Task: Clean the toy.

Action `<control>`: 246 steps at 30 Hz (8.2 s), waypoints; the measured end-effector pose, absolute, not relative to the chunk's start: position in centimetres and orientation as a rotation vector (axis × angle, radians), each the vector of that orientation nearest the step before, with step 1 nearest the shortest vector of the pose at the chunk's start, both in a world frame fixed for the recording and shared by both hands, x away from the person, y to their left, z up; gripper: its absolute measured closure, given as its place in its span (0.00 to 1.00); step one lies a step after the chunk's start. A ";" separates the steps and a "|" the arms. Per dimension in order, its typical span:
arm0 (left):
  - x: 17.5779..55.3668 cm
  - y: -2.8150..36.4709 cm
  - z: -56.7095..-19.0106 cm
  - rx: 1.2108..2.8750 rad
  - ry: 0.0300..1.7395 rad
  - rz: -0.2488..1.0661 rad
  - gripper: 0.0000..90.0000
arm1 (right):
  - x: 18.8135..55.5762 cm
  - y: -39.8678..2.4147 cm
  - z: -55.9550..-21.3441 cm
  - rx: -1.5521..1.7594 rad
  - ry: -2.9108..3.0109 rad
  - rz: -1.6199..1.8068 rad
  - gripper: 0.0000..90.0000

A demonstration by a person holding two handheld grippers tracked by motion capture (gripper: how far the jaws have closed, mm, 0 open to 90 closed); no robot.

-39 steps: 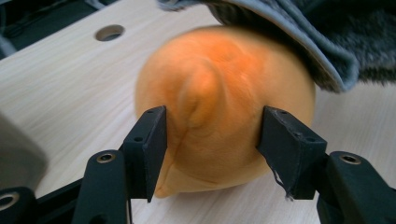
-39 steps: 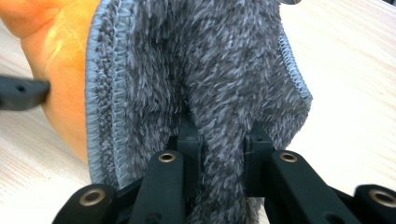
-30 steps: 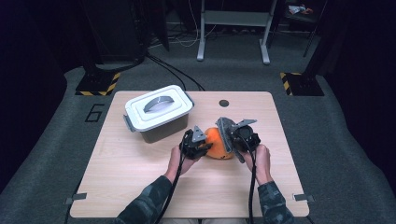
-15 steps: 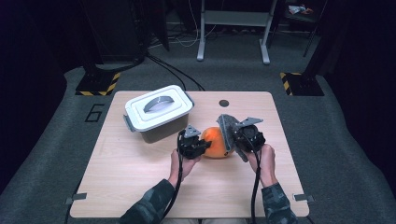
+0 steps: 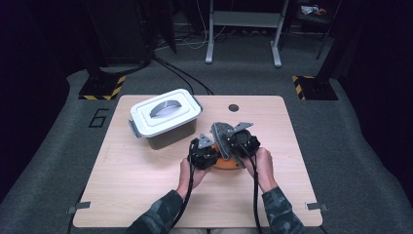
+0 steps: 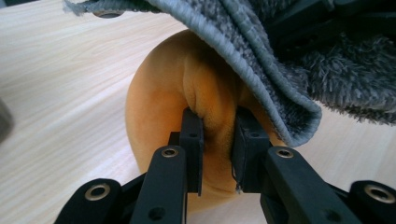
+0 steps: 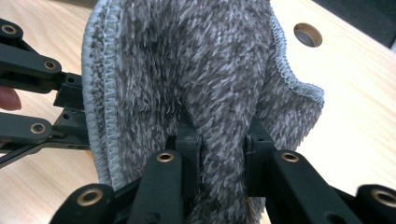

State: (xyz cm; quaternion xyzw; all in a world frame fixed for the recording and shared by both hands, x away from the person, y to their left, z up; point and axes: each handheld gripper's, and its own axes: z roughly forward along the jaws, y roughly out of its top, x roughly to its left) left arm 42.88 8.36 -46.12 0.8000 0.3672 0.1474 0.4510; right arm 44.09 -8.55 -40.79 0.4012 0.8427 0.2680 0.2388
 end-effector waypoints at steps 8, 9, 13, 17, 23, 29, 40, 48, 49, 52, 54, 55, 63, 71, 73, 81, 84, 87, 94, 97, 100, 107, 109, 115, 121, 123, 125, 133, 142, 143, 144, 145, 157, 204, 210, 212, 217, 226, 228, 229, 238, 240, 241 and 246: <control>43.2 8.6 -46.5 1.963 0.918 0.360 0.85 | 44.5 -9.0 -41.2 1.111 2.302 0.741 0.81; 43.2 8.7 -46.6 1.957 0.922 0.357 0.85 | 44.5 -9.1 -41.2 1.108 2.301 0.735 0.81; 43.2 8.8 -46.7 1.955 0.922 0.356 0.84 | 44.7 -9.9 -41.5 1.135 2.293 0.727 0.81; 43.2 8.8 -46.7 1.951 0.921 0.357 0.84 | 44.7 -10.7 -41.9 1.194 2.277 0.725 0.81; 43.3 8.9 -46.8 1.950 0.918 0.359 0.84 | 45.0 -12.0 -42.6 1.241 2.270 0.703 0.81; 43.3 9.0 -46.9 1.952 0.920 0.356 0.84 | 45.3 -13.2 -43.6 1.282 2.271 0.677 0.81; 43.5 9.5 -47.1 1.955 0.928 0.352 0.84 | 46.1 -14.5 -46.4 1.377 2.304 0.611 0.81; 43.5 9.6 -47.2 1.956 0.928 0.350 0.84 | 46.6 -14.7 -48.1 1.428 2.330 0.589 0.81; 43.5 9.6 -47.2 1.956 0.928 0.349 0.84 | 46.6 -14.8 -48.2 1.422 2.331 0.591 0.81; 43.5 9.7 -47.2 1.956 0.931 0.346 0.84 | 46.6 -15.0 -48.1 1.435 2.325 0.596 0.81; 43.6 9.7 -47.2 1.955 0.935 0.344 0.84 | 46.5 -15.3 -47.8 1.423 2.315 0.619 0.81; 43.6 9.7 -47.2 1.952 0.936 0.346 0.84 | 46.4 -15.4 -47.5 1.437 2.307 0.633 0.81; 43.6 9.7 -47.2 1.952 0.934 0.350 0.84 | 45.4 -15.6 -43.8 1.350 2.234 0.711 0.81; 43.7 9.7 -47.2 1.953 0.934 0.350 0.84 | 44.8 -12.8 -40.8 1.239 2.268 0.828 0.81; 43.7 9.7 -47.2 1.952 0.935 0.350 0.84 | 44.8 -12.3 -40.6 1.223 2.278 0.835 0.81; 43.8 9.7 -47.2 1.942 0.949 0.347 0.84 | 45.5 -8.8 -40.4 1.102 2.335 0.810 0.81; 43.8 9.6 -47.2 1.936 0.951 0.339 0.84 | 45.7 -8.9 -40.6 1.114 2.339 0.813 0.81; 43.7 9.5 -47.2 1.940 0.944 0.343 0.84 | 45.7 -9.1 -40.8 1.128 2.333 0.803 0.81; 43.8 9.5 -47.2 1.939 0.933 0.338 0.84 | 45.5 -10.1 -41.2 1.168 2.316 0.793 0.82; 43.8 9.5 -47.2 1.939 0.934 0.337 0.84 | 45.5 -10.6 -41.4 1.198 2.312 0.788 0.82; 43.8 9.5 -47.2 1.937 0.932 0.334 0.84 | 45.5 -11.4 -41.8 1.219 2.308 0.774 0.82; 43.8 9.4 -47.3 1.934 0.933 0.333 0.84 | 45.5 -13.0 -43.0 1.286 2.297 0.755 0.82; 43.8 9.4 -47.3 1.934 0.933 0.333 0.84 | 45.5 -13.6 -43.5 1.305 2.291 0.740 0.82; 43.9 9.4 -47.4 1.927 0.936 0.328 0.84 | 45.9 -14.9 -45.9 1.405 2.308 0.683 0.82; 43.8 9.5 -47.3 1.931 0.937 0.331 0.84 | 46.4 -15.4 -48.2 1.446 2.335 0.655 0.82; 43.9 9.5 -47.3 1.932 0.938 0.331 0.84 | 46.5 -15.5 -48.4 1.458 2.333 0.656 0.82; 43.9 9.5 -47.3 1.928 0.939 0.332 0.84 | 46.3 -15.5 -48.0 1.472 2.330 0.637 0.82; 43.9 9.5 -47.2 1.933 0.945 0.329 0.84 | 44.8 -16.1 -43.5 1.377 2.237 0.700 0.82; 43.9 9.6 -47.2 1.933 0.945 0.330 0.84 | 43.6 -12.0 -41.6 1.248 2.278 0.742 0.82; 43.9 9.6 -47.2 1.933 0.945 0.330 0.83 | 43.6 -12.0 -41.6 1.248 2.278 0.742 0.82; 44.0 9.6 -47.2 1.929 0.945 0.334 0.83 | 43.7 -11.8 -41.8 1.247 2.282 0.736 0.82; 44.0 9.6 -47.2 1.931 0.942 0.330 0.83 | 43.9 -11.7 -42.1 1.248 2.284 0.739 0.82; 44.3 10.4 -46.9 1.939 0.877 0.319 0.46 | 44.9 -12.4 -42.8 1.263 2.279 0.751 0.83; 44.0 8.5 -46.5 1.955 0.885 0.330 0.87 | 45.9 -13.2 -43.5 1.311 2.287 0.697 0.82; 44.0 8.7 -46.7 1.943 0.891 0.332 0.87 | 46.0 -14.5 -45.4 1.380 2.302 0.639 0.83; 44.0 8.7 -46.7 1.943 0.892 0.330 0.87 | 46.1 -14.7 -46.1 1.401 2.310 0.624 0.83; 43.9 8.8 -46.8 1.938 0.889 0.331 0.87 | 46.4 -14.9 -47.2 1.447 2.318 0.601 0.82; 44.0 9.0 -46.7 1.942 0.891 0.335 0.87 | 46.4 -15.5 -46.8 1.467 2.313 0.591 0.82; 44.0 9.1 -46.7 1.942 0.891 0.333 0.87 | 46.1 -15.7 -45.7 1.430 2.295 0.609 0.82; 44.0 9.1 -46.7 1.942 0.892 0.332 0.87 | 46.1 -15.7 -45.7 1.430 2.295 0.609 0.82; 44.0 9.0 -46.7 1.945 0.880 0.341 0.85 | 45.0 -12.8 -40.1 1.262 2.248 0.784 0.82; 44.1 9.1 -46.7 1.945 0.875 0.332 0.83 | 45.8 -11.5 -41.0 1.245 2.297 0.740 0.82; 44.1 9.1 -46.7 1.942 0.877 0.334 0.81 | 46.0 -11.2 -41.5 1.241 2.307 0.715 0.83; 44.3 9.3 -46.6 1.928 0.873 0.320 0.69 | 46.3 -11.2 -42.5 1.263 2.305 0.709 0.84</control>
